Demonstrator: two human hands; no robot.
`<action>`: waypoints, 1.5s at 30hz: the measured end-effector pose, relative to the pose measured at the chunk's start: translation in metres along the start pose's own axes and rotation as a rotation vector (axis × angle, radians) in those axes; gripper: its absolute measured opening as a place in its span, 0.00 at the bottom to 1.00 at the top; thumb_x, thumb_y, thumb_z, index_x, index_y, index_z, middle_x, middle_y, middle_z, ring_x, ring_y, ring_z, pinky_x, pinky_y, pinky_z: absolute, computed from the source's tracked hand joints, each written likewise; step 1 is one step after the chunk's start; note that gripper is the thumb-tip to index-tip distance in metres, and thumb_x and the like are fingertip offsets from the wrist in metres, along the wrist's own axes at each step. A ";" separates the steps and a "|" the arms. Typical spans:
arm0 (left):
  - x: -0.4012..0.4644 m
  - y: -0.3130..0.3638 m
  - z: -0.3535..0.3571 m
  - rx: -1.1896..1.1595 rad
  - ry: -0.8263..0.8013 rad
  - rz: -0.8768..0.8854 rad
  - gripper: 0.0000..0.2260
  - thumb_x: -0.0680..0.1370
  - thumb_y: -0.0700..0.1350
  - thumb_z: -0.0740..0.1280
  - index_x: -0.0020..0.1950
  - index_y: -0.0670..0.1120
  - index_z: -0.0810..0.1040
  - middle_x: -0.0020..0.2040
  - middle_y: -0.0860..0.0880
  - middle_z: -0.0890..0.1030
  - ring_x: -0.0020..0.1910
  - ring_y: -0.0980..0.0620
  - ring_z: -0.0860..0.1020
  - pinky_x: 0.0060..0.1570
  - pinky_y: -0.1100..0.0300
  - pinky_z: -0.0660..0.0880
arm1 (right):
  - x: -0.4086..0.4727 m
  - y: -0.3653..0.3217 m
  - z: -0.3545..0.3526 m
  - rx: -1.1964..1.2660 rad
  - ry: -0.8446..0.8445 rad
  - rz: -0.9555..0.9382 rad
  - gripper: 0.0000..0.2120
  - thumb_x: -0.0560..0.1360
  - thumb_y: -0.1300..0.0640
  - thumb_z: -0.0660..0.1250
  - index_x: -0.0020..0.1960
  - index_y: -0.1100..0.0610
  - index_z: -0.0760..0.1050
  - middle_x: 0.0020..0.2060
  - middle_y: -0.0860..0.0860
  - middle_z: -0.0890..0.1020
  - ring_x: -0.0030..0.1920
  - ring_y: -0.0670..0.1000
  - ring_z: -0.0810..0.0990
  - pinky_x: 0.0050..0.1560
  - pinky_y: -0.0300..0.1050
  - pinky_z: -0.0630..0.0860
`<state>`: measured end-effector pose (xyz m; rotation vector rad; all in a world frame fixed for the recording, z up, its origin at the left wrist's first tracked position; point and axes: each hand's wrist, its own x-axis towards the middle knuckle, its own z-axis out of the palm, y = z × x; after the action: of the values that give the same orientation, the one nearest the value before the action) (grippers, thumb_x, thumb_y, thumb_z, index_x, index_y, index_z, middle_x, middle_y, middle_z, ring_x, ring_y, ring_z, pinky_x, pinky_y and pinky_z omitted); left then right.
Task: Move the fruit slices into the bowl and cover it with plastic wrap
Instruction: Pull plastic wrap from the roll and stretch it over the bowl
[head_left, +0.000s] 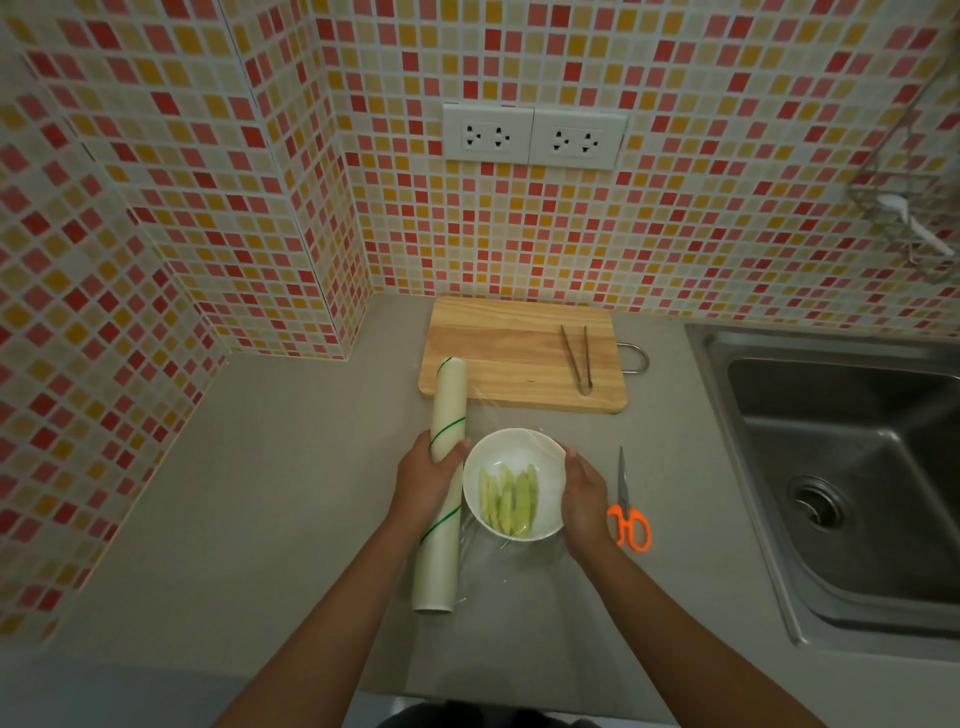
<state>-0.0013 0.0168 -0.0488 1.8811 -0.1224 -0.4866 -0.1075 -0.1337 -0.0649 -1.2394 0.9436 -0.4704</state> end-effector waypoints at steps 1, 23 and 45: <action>0.000 0.000 -0.001 -0.009 -0.004 0.004 0.13 0.73 0.56 0.71 0.50 0.50 0.78 0.44 0.53 0.82 0.41 0.59 0.79 0.35 0.65 0.71 | 0.001 0.001 0.000 -0.010 0.009 -0.010 0.18 0.82 0.54 0.54 0.58 0.61 0.80 0.52 0.58 0.83 0.52 0.55 0.80 0.52 0.47 0.76; 0.011 -0.008 -0.034 -0.171 -0.142 -0.149 0.12 0.76 0.56 0.68 0.45 0.47 0.79 0.35 0.50 0.81 0.32 0.54 0.78 0.33 0.61 0.74 | 0.001 -0.001 -0.001 -0.045 -0.004 -0.032 0.18 0.83 0.56 0.54 0.59 0.63 0.79 0.51 0.59 0.83 0.50 0.55 0.80 0.51 0.47 0.76; 0.018 -0.014 -0.041 -0.116 -0.049 -0.059 0.13 0.80 0.50 0.62 0.58 0.43 0.78 0.48 0.46 0.80 0.45 0.49 0.77 0.50 0.54 0.73 | 0.000 -0.001 -0.001 -0.051 0.005 -0.028 0.18 0.83 0.55 0.53 0.60 0.63 0.78 0.52 0.58 0.82 0.53 0.55 0.79 0.57 0.51 0.75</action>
<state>0.0284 0.0523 -0.0550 1.7637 -0.0696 -0.5683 -0.1081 -0.1347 -0.0639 -1.2991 0.9482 -0.4739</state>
